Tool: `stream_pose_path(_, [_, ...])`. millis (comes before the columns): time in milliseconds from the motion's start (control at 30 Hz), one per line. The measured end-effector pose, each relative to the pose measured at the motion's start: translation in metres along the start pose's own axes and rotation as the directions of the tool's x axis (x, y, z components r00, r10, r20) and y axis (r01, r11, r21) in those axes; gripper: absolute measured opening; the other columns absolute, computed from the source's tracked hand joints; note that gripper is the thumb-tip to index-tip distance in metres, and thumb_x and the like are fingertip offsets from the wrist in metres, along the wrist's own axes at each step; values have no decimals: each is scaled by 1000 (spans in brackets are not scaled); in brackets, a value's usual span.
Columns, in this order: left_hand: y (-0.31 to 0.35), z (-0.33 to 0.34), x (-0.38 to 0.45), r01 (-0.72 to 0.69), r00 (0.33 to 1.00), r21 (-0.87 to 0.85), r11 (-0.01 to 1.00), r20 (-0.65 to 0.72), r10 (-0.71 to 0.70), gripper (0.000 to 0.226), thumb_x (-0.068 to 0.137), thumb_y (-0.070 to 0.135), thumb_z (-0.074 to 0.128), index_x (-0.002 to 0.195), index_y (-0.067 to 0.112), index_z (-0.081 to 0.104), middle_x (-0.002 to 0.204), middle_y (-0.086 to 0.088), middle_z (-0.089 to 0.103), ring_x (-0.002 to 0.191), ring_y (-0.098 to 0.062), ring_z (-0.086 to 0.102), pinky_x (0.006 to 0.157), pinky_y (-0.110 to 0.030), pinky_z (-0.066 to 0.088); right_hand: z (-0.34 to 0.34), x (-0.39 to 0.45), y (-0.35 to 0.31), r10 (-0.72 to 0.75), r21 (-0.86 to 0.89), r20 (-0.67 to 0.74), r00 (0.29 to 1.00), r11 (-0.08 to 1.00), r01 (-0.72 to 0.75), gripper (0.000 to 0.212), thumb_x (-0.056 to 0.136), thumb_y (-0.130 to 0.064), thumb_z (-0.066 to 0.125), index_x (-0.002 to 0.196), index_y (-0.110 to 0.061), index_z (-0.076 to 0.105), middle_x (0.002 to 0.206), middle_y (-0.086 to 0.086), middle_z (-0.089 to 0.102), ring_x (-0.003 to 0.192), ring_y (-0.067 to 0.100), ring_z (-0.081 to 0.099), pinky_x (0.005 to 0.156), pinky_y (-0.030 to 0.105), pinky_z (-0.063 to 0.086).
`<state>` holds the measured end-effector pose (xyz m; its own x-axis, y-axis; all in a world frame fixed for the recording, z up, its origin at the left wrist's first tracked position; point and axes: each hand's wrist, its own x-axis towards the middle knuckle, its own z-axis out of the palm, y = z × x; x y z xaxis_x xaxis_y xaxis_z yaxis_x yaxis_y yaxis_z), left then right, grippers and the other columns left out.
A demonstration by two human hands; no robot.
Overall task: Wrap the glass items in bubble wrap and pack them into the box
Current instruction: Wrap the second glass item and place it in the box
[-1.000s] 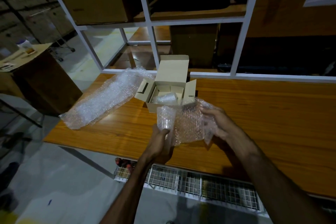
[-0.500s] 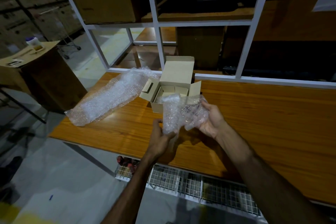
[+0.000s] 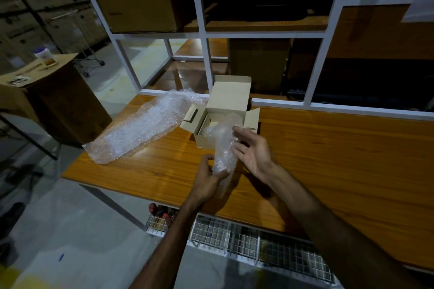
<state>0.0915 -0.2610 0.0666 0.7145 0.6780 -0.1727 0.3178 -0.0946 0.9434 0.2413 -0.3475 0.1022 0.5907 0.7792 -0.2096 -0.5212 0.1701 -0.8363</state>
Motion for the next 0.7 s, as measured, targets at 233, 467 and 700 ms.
stream_pose_path(233, [-1,1,1,-3,1000,-28,1000,17,4,50,95,15,76,138,10,51,121,-12,68,88,-12,70,59,-16,54,-8,0,5,-162,-844,239,957,452,287,47,100,5,56,143,-14,60,149,-2,46,139,13,46,114,29,45])
stream_pose_path(467, [1,0,-2,-56,997,-69,996,55,60,53,95,20,76,143,21,52,121,-5,69,102,-20,73,74,-33,64,-15,4,7,-230,-948,267,936,109,298,47,98,-43,68,140,-23,63,145,-2,56,132,14,52,114,46,44])
stream_pose_path(700, [-2,-1,-1,-57,997,-135,989,52,65,54,94,20,78,142,22,55,126,-8,67,106,-23,71,78,-41,66,-17,7,7,-255,-915,206,945,291,278,24,98,-34,69,116,-19,76,117,-4,76,96,-4,67,89,30,62])
